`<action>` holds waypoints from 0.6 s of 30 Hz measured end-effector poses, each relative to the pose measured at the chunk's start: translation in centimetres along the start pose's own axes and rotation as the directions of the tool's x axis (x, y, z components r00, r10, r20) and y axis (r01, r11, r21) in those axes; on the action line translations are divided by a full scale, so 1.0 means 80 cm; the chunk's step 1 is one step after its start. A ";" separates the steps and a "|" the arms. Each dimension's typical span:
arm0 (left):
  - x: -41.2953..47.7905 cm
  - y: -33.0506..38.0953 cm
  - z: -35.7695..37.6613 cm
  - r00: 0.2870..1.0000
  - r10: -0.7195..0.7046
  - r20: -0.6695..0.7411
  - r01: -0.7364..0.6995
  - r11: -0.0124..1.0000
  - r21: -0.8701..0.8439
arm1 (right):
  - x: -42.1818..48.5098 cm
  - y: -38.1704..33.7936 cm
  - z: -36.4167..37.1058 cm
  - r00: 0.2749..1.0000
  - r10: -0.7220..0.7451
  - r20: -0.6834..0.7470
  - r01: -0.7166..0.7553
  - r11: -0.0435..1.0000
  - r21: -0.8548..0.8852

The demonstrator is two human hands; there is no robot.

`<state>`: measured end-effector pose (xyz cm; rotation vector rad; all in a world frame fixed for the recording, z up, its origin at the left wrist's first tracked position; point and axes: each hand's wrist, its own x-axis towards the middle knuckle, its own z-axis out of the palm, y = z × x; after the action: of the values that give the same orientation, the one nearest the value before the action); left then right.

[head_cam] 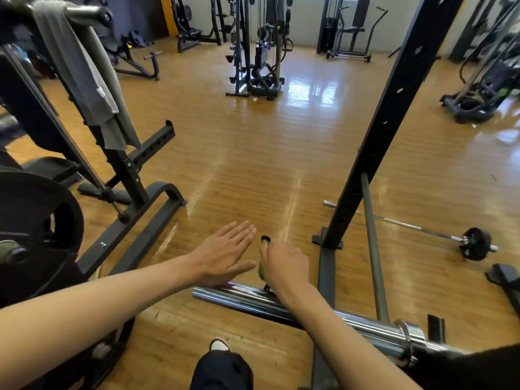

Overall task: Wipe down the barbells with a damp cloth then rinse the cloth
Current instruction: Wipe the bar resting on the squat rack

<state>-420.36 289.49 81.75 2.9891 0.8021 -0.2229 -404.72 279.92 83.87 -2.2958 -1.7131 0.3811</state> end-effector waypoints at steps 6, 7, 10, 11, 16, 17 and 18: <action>0.055 -0.098 -0.022 0.997 -0.066 -0.032 0.068 0.995 0.068 | 0.104 -0.028 -0.022 0.988 0.027 -0.151 -0.038 0.997 -0.071; 0.066 -0.116 -0.027 0.997 -0.064 -0.034 0.066 0.995 0.075 | 0.124 -0.035 -0.021 0.987 0.047 -0.153 -0.055 0.997 -0.049; 0.095 -0.178 -0.046 0.998 -0.034 -0.061 0.040 0.994 0.100 | 0.196 -0.060 -0.014 0.987 0.137 -0.087 -0.130 0.988 0.080; 0.101 -0.200 -0.054 0.998 -0.020 -0.063 0.027 0.993 0.113 | 0.221 -0.071 -0.012 0.987 0.153 -0.057 -0.147 0.984 0.101; 0.119 -0.346 -0.082 0.993 0.060 -0.105 -0.039 0.981 0.192 | 0.338 -0.137 -0.011 0.965 0.239 -0.103 -0.221 0.962 0.163; 0.119 -0.374 -0.087 0.992 0.050 -0.115 -0.027 0.981 0.194 | 0.357 -0.153 -0.012 0.962 0.243 -0.121 -0.223 0.962 0.159; 0.119 -0.399 -0.093 0.994 0.043 -0.104 -0.022 0.981 0.194 | 0.372 -0.167 -0.012 0.962 0.241 -0.124 -0.222 0.964 0.147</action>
<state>-427.27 322.39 87.66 3.2185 0.7831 -0.1463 -408.19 312.14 87.74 -2.3698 -1.3157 0.3553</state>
